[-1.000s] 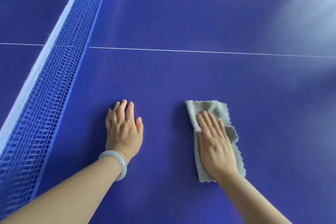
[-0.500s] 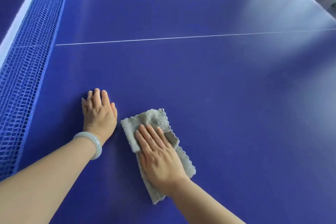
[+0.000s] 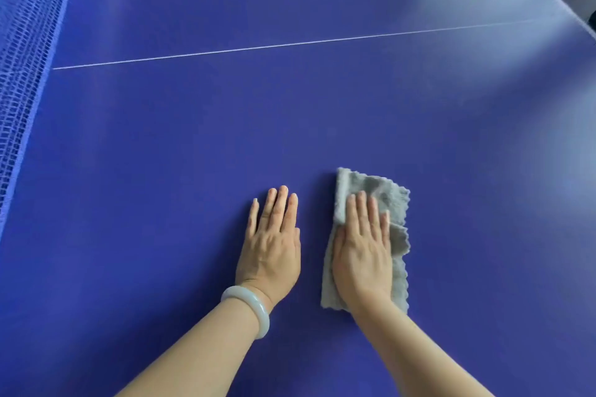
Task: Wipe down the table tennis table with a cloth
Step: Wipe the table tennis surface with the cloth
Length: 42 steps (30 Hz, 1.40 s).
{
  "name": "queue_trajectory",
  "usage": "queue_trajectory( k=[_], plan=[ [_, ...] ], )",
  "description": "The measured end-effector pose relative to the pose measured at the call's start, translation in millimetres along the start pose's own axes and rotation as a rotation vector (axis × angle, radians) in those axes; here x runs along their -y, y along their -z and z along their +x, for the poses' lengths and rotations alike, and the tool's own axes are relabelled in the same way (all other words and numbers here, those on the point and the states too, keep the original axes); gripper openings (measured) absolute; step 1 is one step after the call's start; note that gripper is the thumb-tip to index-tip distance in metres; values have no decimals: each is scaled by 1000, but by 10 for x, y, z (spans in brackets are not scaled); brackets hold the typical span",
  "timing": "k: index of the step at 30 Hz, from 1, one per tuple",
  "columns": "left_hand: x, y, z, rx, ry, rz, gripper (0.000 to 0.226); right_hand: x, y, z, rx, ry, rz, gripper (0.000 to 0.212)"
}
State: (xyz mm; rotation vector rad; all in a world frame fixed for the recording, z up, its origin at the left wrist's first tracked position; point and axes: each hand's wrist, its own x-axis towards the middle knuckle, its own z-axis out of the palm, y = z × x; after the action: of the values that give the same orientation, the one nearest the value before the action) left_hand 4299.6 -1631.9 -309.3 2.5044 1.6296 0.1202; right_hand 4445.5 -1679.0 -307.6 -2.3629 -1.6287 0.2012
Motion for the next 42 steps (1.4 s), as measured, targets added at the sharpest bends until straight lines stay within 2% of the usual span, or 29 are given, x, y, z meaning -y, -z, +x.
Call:
queue_trajectory(
  k=[3, 5, 7, 9, 12, 13, 15, 16, 18, 19, 21, 22, 23, 24, 26, 28, 30, 32, 33, 34, 35, 38, 40, 42],
  plan=[
    [14, 17, -6, -19, -18, -19, 57, 224, -61, -568, 109, 332, 93, 54],
    [17, 26, -8, -24, -26, -23, 58, -11, 49, -571, 163, 492, 133, 52],
    [2, 31, -9, -15, -13, -1, 58, -516, 234, -374, 138, 489, 100, 49],
    [-24, 36, -11, -7, 7, 25, 58, -1178, 435, -123, 55, 257, 31, 51],
    [-53, 44, -3, -2, 21, 57, 59, -1967, 702, 213, -10, -315, -36, 54],
    [-58, 40, 1, -5, 23, 65, 59, -2045, 704, 261, -25, -442, -40, 55],
    [-77, 44, -1, -8, 27, 69, 59, -1843, 612, 266, -61, -511, -19, 58],
    [-88, 52, -4, -7, 30, 69, 59, -1611, 529, 224, -78, -452, 1, 60],
    [-100, 61, -4, -5, 33, 68, 60, -991, 308, 23, -88, -171, 43, 61],
    [-101, 61, -6, -4, 33, 61, 61, -686, 192, -120, -72, 40, 55, 58],
    [-91, 55, -20, -8, 24, 32, 62, -278, 71, -340, 111, 490, 85, 53],
    [-88, 52, -24, -10, 15, 23, 62, -267, 65, -316, 204, 664, 98, 52],
    [-88, 50, -22, -15, 11, 19, 61, -384, 119, -163, 256, 760, 134, 51],
    [-90, 51, -20, -19, 16, 21, 61, -582, 208, 54, 253, 759, 195, 47],
    [-99, 50, -17, -15, 30, 37, 60, -1127, 391, 546, 178, 516, 222, 35],
    [-128, 53, -23, -5, 37, 48, 58, -1825, 557, 1053, 23, 120, 64, 46],
    [-155, 55, -4, -20, 49, 52, 52, -2341, 738, 1312, 13, -213, -39, 57],
    [-191, 86, 87, -49, 110, 20, 41, -2389, 730, 1293, 13, -379, -43, 58],
    [-227, 113, 170, -66, 143, -13, 35, -2240, 675, 1193, -20, -402, -31, 58],
    [-282, 143, 266, -84, 155, -49, 30, -2033, 609, 1040, -44, -375, -13, 58],
    [-362, 168, 375, -98, 140, -79, 26, -1773, 529, 843, -57, -273, 4, 58],
    [-719, 171, 741, -77, -3, -101, 30, -1028, 286, 130, 43, 255, 62, 54],
    [-970, 132, 990, -43, -66, -89, 39, -927, 297, 11, 162, 518, 92, 53],
    [-1128, 68, 1222, -30, -84, -59, 46, -1199, 412, 273, 208, 581, 105, 53]
  ],
)
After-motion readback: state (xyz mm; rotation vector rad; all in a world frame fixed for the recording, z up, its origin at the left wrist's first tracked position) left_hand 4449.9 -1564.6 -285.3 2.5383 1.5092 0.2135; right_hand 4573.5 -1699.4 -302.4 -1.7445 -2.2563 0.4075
